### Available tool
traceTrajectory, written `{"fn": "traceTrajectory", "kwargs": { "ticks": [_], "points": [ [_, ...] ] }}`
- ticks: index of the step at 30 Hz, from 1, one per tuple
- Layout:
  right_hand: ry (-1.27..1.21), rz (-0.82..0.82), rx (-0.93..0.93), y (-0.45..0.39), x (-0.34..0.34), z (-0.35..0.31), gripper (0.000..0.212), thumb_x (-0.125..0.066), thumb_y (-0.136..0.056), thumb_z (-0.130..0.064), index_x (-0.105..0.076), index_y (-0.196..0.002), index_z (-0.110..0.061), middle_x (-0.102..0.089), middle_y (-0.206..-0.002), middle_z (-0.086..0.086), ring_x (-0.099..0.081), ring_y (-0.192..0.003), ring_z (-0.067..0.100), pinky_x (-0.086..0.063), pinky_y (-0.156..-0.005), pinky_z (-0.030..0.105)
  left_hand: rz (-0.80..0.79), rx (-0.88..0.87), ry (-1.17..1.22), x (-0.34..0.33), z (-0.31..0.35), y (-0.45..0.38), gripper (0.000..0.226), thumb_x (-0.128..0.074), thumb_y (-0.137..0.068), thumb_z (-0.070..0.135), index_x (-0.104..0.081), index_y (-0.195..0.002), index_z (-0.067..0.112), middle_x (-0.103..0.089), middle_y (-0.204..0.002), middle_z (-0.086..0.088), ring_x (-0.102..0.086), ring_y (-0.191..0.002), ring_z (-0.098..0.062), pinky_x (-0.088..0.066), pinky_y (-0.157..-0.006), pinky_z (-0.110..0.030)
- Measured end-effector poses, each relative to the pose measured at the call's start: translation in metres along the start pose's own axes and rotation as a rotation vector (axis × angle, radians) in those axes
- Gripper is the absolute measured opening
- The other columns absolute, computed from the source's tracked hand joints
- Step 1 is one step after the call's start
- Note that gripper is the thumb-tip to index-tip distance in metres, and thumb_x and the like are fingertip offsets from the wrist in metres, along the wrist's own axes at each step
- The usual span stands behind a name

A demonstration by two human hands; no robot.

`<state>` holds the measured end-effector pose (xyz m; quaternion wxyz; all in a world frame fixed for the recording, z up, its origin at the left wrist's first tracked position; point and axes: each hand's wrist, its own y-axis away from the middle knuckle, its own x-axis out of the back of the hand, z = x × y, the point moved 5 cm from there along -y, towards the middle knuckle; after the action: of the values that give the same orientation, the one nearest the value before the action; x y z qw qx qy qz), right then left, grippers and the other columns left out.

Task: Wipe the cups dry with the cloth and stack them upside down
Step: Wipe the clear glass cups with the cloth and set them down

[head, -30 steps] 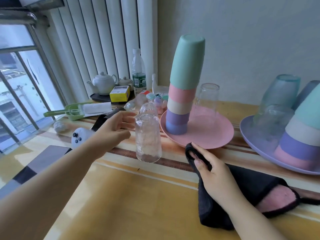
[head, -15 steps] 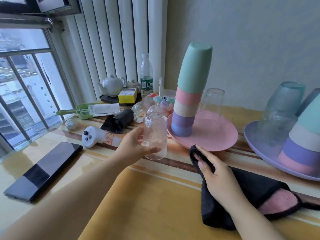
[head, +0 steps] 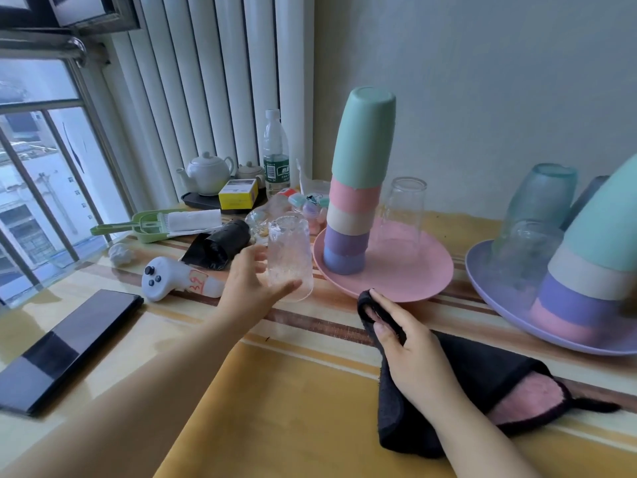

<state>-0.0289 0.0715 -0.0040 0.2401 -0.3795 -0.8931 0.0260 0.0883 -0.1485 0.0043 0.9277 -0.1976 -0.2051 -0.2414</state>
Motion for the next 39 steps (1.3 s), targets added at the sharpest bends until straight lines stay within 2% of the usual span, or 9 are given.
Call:
{"fn": "traceTrajectory", "kwargs": {
  "ticks": [3,6,10,14,18,22,26,29,39],
  "points": [
    [-0.033,0.038,-0.015,-0.001,0.007,-0.001,0.042,-0.049,-0.094,-0.008,-0.052,-0.130,-0.030,-0.048,-0.117,-0.036,-0.041,-0.107,-0.029,-0.028,-0.085,-0.008,0.123,-0.203,-0.077,0.005,0.024,0.036,0.038,-0.079,-0.077,0.019,-0.049,-0.099,0.022,-0.054,-0.095,0.002,-0.053,-0.081,-0.014,-0.040,-0.069,-0.021],
    [-0.047,0.100,-0.035,-0.007,0.023,-0.006,0.041,-0.048,-0.094,-0.005,-0.053,-0.130,-0.024,-0.052,-0.121,-0.025,-0.046,-0.113,-0.013,-0.027,-0.082,-0.010,-0.122,-0.301,-0.057,-0.019,0.052,0.056,0.025,-0.069,-0.077,0.027,-0.049,-0.090,0.035,-0.060,-0.089,0.012,-0.058,-0.079,-0.009,-0.049,-0.070,-0.024],
    [0.015,0.201,-0.072,-0.018,0.053,-0.004,0.040,-0.047,-0.094,-0.006,-0.054,-0.130,-0.022,-0.055,-0.128,-0.013,-0.047,-0.120,0.002,-0.032,-0.096,0.009,-0.299,-0.286,-0.074,-0.066,0.087,0.050,0.029,-0.065,-0.089,0.016,-0.057,-0.117,0.018,-0.063,-0.115,0.001,-0.061,-0.102,-0.014,-0.051,-0.093,-0.032],
    [0.032,0.324,-0.134,-0.021,0.086,0.015,0.039,-0.047,-0.094,-0.005,-0.054,-0.130,-0.017,-0.058,-0.129,-0.003,-0.051,-0.122,0.014,-0.034,-0.098,0.018,-0.320,-0.137,-0.093,-0.110,0.116,0.026,0.057,-0.057,-0.095,0.021,-0.035,-0.147,0.013,-0.044,-0.148,-0.005,-0.043,-0.134,-0.018,-0.034,-0.102,-0.025],
    [0.034,0.347,-0.116,-0.015,0.098,0.038,0.039,-0.049,-0.093,-0.004,-0.054,-0.129,-0.017,-0.057,-0.129,-0.005,-0.050,-0.121,0.010,-0.029,-0.093,0.008,-0.316,0.008,-0.037,-0.154,0.130,0.000,0.073,-0.057,-0.093,0.022,-0.017,-0.153,0.008,-0.032,-0.155,-0.012,-0.032,-0.141,-0.025,-0.029,-0.110,-0.031],
    [-0.052,0.385,-0.046,-0.006,0.094,0.049,0.041,-0.051,-0.091,-0.001,-0.054,-0.126,-0.023,-0.056,-0.122,-0.013,-0.051,-0.114,-0.002,-0.028,-0.085,-0.006,-0.170,0.141,0.009,-0.184,0.134,-0.018,0.073,-0.059,-0.089,0.019,-0.020,-0.148,-0.001,-0.034,-0.146,-0.020,-0.036,-0.134,-0.031,-0.032,-0.104,-0.032],
    [-0.092,0.388,-0.006,-0.003,0.093,0.052,0.046,-0.051,-0.091,-0.001,-0.051,-0.120,-0.037,-0.053,-0.115,-0.029,-0.048,-0.106,-0.022,-0.032,-0.087,-0.003,-0.060,0.209,-0.004,-0.201,0.138,-0.029,0.065,-0.062,-0.089,0.021,-0.028,-0.139,-0.002,-0.036,-0.139,-0.019,-0.045,-0.122,-0.032,-0.034,-0.095,-0.030],
    [-0.122,0.372,-0.026,-0.003,0.093,0.056,0.048,-0.050,-0.092,-0.003,-0.050,-0.118,-0.043,-0.054,-0.117,-0.027,-0.049,-0.109,-0.017,-0.035,-0.091,0.001,0.012,0.226,-0.005,-0.209,0.138,-0.038,0.068,-0.067,-0.087,0.024,-0.028,-0.135,-0.005,-0.037,-0.136,-0.022,-0.044,-0.122,-0.035,-0.036,-0.099,-0.036],
    [-0.142,0.368,-0.018,-0.004,0.093,0.056,0.043,-0.050,-0.092,-0.002,-0.053,-0.126,-0.028,-0.051,-0.116,-0.030,-0.042,-0.103,-0.031,-0.030,-0.087,-0.005,0.112,0.274,-0.055,-0.208,0.137,-0.047,0.078,-0.077,-0.080,0.036,-0.034,-0.133,-0.001,-0.036,-0.137,-0.024,-0.038,-0.127,-0.037,-0.035,-0.101,-0.038]
  ]
}}
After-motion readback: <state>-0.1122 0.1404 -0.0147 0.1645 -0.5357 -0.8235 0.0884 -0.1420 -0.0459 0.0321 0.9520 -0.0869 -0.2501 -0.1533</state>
